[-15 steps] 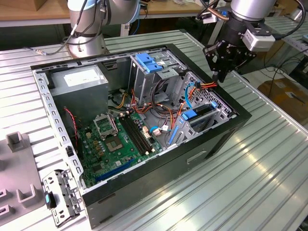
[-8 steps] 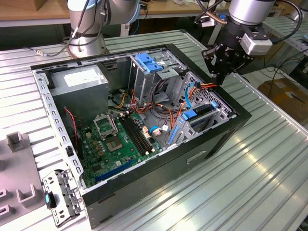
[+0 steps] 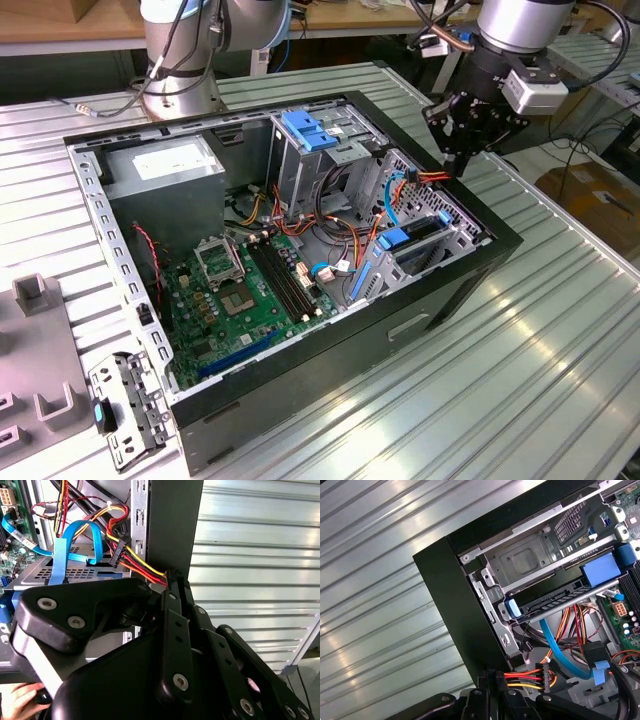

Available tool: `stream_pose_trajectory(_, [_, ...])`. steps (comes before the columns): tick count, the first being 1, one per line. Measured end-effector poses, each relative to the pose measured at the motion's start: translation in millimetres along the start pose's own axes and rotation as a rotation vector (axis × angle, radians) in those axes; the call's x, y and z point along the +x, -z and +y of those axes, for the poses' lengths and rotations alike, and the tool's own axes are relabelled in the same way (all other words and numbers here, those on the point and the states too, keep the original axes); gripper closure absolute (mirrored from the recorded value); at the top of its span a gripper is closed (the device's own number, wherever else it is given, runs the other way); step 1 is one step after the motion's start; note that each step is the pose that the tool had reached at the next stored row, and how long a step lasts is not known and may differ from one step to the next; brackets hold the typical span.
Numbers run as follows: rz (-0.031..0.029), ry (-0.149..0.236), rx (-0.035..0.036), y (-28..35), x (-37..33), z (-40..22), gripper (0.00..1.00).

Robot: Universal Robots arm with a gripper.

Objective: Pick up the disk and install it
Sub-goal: 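Insert the first disk wire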

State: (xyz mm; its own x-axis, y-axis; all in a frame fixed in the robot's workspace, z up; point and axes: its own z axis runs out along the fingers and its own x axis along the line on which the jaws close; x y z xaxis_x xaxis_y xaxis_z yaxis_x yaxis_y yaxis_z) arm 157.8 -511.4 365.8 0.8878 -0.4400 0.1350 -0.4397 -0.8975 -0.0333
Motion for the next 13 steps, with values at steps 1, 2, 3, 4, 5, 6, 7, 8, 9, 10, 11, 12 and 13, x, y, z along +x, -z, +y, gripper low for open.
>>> stream_pose_trajectory(1, [0.0004, 0.000, 0.0001, 0.3, 0.1, 0.0, 0.84])
stream_pose_trajectory(2, [0.0013, 0.000, 0.0005, 1.0, 0.2, 0.0, 0.84])
stream_pose_trajectory(3, [0.0033, 0.000, 0.0017, 1.9, 0.2, 0.0, 0.84])
stream_pose_trajectory(4, [0.0058, 0.000, 0.0028, 3.3, 0.3, 0.0, 0.84])
stream_pose_trajectory(5, [0.0103, 0.000, 0.0050, 6.1, 0.7, -0.1, 0.84])
stream_pose_trajectory(6, [0.0144, 0.000, 0.0070, 9.0, 1.1, -0.2, 0.84])
stream_pose_trajectory(7, [0.0162, 0.000, 0.0079, 10.4, 1.3, -0.3, 0.84])
stream_pose_trajectory(8, [0.0164, -0.001, 0.0084, 10.5, 1.0, -0.1, 0.84])
stream_pose_trajectory(9, [0.0167, -0.001, 0.0081, 10.8, 0.4, 0.2, 0.84])
stream_pose_trajectory(10, [0.0167, -0.001, 0.0081, 10.9, -0.6, 0.6, 0.84])
stream_pose_trajectory(11, [0.0167, -0.001, 0.0080, 11.1, -1.2, 1.0, 0.84])
stream_pose_trajectory(12, [0.0167, 0.000, 0.0080, 11.1, -1.8, 1.3, 0.84])
stream_pose_trajectory(13, [0.0167, 0.000, 0.0081, 11.2, -2.7, 1.7, 0.84])
